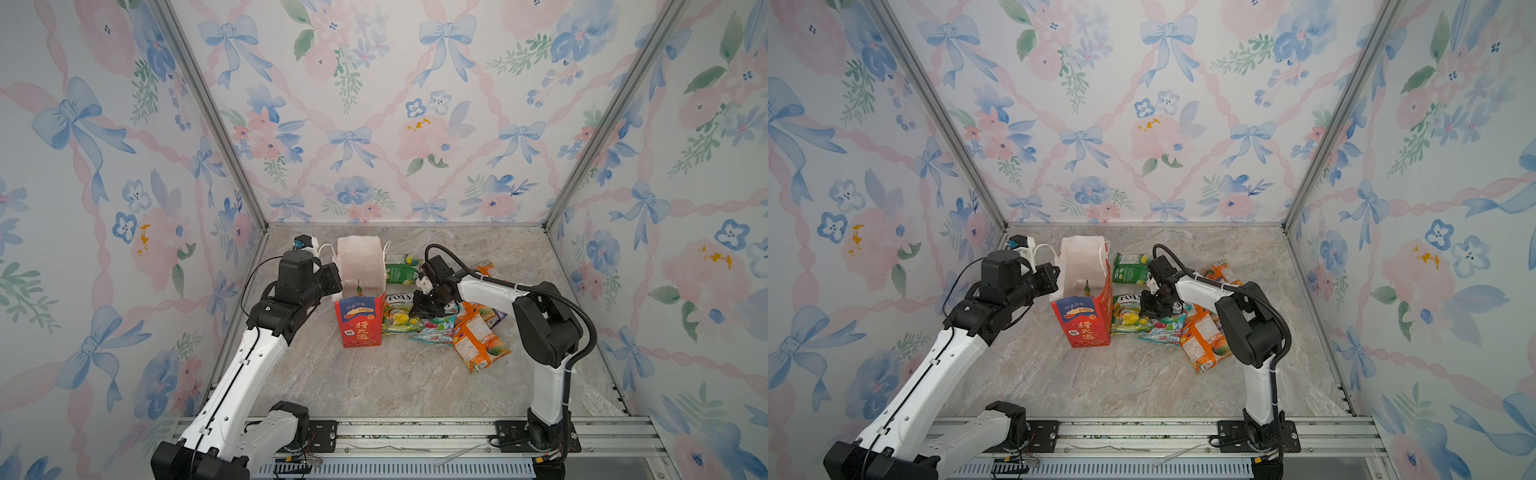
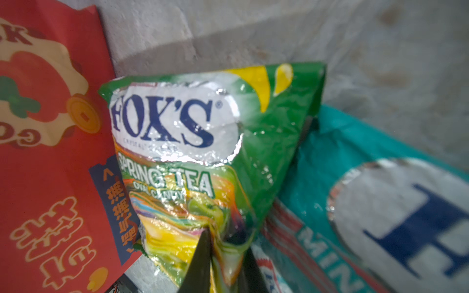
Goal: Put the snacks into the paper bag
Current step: 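Close the right gripper on the Spring Tea bag's bottom edge, then lift the Spring Tea bag with the right gripper toward the paper bag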
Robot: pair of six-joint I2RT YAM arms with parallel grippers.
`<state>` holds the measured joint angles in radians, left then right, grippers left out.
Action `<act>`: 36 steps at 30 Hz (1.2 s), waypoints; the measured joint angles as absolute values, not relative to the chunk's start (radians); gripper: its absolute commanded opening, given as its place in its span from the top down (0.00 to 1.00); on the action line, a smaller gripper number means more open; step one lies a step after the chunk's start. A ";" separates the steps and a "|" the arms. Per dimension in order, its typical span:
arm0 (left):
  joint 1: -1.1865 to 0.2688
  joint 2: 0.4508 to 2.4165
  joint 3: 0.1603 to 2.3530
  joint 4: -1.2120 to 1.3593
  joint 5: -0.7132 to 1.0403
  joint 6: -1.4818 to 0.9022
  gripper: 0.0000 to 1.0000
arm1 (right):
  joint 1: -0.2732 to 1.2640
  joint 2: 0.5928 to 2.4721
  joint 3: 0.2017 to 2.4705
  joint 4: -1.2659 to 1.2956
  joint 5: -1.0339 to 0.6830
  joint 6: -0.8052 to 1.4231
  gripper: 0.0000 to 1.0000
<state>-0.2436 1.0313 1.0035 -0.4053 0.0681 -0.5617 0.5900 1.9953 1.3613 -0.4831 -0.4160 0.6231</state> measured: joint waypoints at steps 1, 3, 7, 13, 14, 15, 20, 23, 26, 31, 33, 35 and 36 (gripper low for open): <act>-0.244 1.031 1.003 -0.405 0.068 -0.562 1.00 | 0.590 1.994 1.366 -0.491 -0.414 0.619 1.00; -0.244 1.031 1.003 -0.405 0.068 -0.562 1.00 | 0.590 1.991 1.386 -0.519 -0.411 0.608 1.00; -0.244 1.031 1.003 -0.405 0.068 -0.562 1.00 | 0.590 1.975 1.439 -0.574 -0.397 0.593 1.00; -0.244 1.031 1.003 -0.405 0.068 -0.562 1.00 | 0.590 1.954 1.552 -0.671 -0.379 0.560 1.00; -0.244 1.031 1.003 -0.405 0.068 -0.562 1.00 | 0.590 1.950 1.567 -0.686 -0.373 0.555 1.00; -0.244 1.031 1.003 -0.405 0.068 -0.562 1.00 | 0.590 1.944 1.578 -0.700 -0.368 0.549 1.00; -0.244 1.031 1.003 -0.405 0.068 -0.562 1.00 | 0.590 1.921 1.611 -0.767 -0.349 0.524 1.00; -0.244 1.031 1.003 -0.405 0.068 -0.562 1.00 | 0.590 1.917 1.634 -0.803 -0.338 0.509 1.00; -0.244 1.031 1.003 -0.405 0.068 -0.562 1.00 | 0.588 1.913 1.666 -0.850 -0.323 0.493 1.00; -0.244 1.031 1.003 -0.405 0.068 -0.562 1.00 | 0.580 1.898 1.774 -0.945 -0.298 0.463 1.00; -0.244 1.031 1.003 -0.405 0.068 -0.562 1.00 | 0.574 1.886 1.827 -0.976 -0.291 0.451 1.00; -0.244 1.031 1.003 -0.405 0.068 -0.562 1.00 | 0.569 1.869 1.877 -1.005 -0.282 0.440 1.00; -0.244 1.031 1.003 -0.405 0.068 -0.562 1.00 | 0.567 1.862 1.902 -1.021 -0.275 0.435 1.00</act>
